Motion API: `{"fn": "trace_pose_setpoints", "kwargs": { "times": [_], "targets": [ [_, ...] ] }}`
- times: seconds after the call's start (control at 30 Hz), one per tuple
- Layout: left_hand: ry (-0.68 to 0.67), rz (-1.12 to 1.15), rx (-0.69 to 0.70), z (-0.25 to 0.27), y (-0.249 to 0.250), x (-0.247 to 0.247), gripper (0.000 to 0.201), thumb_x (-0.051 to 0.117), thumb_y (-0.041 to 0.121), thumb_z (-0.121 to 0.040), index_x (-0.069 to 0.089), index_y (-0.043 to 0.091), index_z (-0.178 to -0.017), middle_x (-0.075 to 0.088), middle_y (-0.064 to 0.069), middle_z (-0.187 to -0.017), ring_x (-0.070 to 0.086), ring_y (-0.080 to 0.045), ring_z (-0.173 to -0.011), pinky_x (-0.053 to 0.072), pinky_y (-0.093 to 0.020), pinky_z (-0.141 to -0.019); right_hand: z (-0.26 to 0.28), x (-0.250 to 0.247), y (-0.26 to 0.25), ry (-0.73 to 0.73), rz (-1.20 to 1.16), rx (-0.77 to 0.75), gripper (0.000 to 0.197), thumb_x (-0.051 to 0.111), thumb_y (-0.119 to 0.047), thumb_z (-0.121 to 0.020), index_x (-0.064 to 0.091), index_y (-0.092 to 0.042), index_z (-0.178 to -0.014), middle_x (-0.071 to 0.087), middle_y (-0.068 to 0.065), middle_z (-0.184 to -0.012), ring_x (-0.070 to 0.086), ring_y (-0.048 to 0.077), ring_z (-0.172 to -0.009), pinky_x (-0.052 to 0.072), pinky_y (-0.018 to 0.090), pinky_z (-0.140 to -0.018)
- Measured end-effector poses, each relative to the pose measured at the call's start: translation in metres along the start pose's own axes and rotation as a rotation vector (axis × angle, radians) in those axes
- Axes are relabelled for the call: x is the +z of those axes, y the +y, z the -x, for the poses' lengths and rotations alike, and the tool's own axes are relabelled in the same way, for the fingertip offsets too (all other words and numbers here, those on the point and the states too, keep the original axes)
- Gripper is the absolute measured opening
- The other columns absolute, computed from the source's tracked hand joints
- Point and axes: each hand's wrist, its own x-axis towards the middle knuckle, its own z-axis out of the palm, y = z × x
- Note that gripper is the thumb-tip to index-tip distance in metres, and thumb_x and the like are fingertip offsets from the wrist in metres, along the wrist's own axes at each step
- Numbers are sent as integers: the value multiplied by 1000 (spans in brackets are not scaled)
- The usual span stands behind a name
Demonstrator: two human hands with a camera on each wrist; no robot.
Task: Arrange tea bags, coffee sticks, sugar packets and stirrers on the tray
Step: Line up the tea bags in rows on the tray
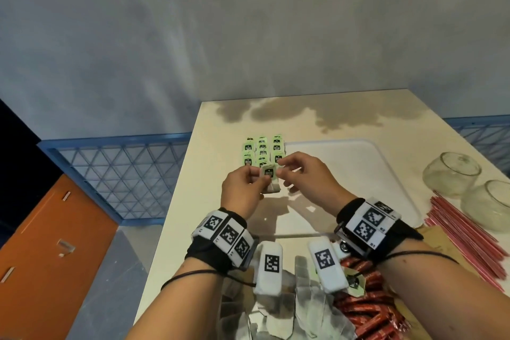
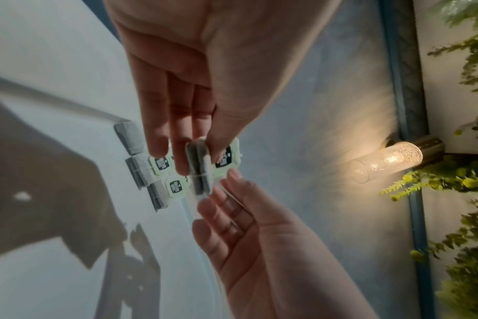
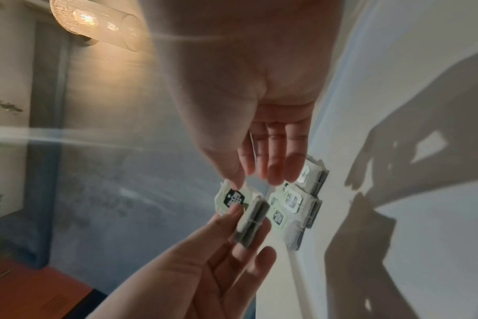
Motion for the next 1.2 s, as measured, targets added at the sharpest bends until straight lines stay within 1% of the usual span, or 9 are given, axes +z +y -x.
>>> {"fn": "trace_pose_setpoints", "kwargs": {
  "times": [0.13,0.27,0.4,0.53,0.63,0.73,0.93,1.07,1.2],
  "targets": [
    [-43,-55,-20,-7,-7,1,6,74,10,-82,70,14,-83,74,-2,-74,70,-14,-67,56,-31,-67,-10,-1,14,-91,4,73,13,68,-12,-91,69,1,-92,68,6,-77,63,15,-67,54,27,-63],
    [-34,-117,-58,-18,-17,-9,12,69,10,-84,73,22,-84,76,0,-81,69,-13,-65,47,-24,-63,-24,-6,37,-168,100,200,18,66,-10,-92,67,6,-86,65,17,-71,59,24,-61,52,34,-61],
    [2,-187,-65,-29,-25,-23,12,68,13,-84,73,23,-89,76,4,-85,67,-7,-66,49,-22,-64,-43,-11,46,-52,208,206,16,64,-9,-92,67,6,-85,64,14,-63,56,20,-49,49,21,-49],
    [57,-517,50,-46,-23,-28,11,74,28,-82,65,32,-88,66,18,-84,64,-8,-81,50,-25,-72,-64,-6,48,35,225,154,14,65,-9,-90,66,4,-85,68,18,-63,61,24,-52,57,36,-66],
    [6,-721,76,-65,-20,-28,26,76,31,-79,65,32,-103,61,8,-103,58,-15,-89,47,-31,-75,-73,2,48,41,218,143,12,64,-7,-89,65,4,-85,67,18,-63,62,25,-53,59,42,-70],
    [-110,-873,62,-80,-13,-25,25,74,21,-78,67,32,-98,61,5,-102,58,-16,-90,44,-29,-73,-79,8,51,76,244,144,10,65,-9,-89,65,0,-84,69,19,-64,62,22,-52,60,43,-72],
    [-138,-1041,76,-94,-10,-18,16,72,19,-80,71,35,-81,67,9,-101,63,-20,-95,47,-29,-74,-84,12,58,90,292,182,26,80,-22,-76,54,-24,-79,69,8,-91,68,29,-84,57,39,-78],
    [-161,-1078,61,-96,-7,-16,20,72,16,-82,72,35,-80,68,11,-101,63,-18,-96,44,-27,-73,-86,14,58,101,310,202,27,81,-23,-77,54,-22,-83,68,7,-95,67,28,-88,55,36,-77],
    [-200,-1078,75,-82,-2,-21,15,73,20,-82,70,34,-82,68,7,-105,63,-19,-97,51,-31,-79,-75,8,47,94,384,173,38,79,-25,-80,57,-11,-108,60,3,-102,58,18,-92,44,28,-76]
  ]
}}
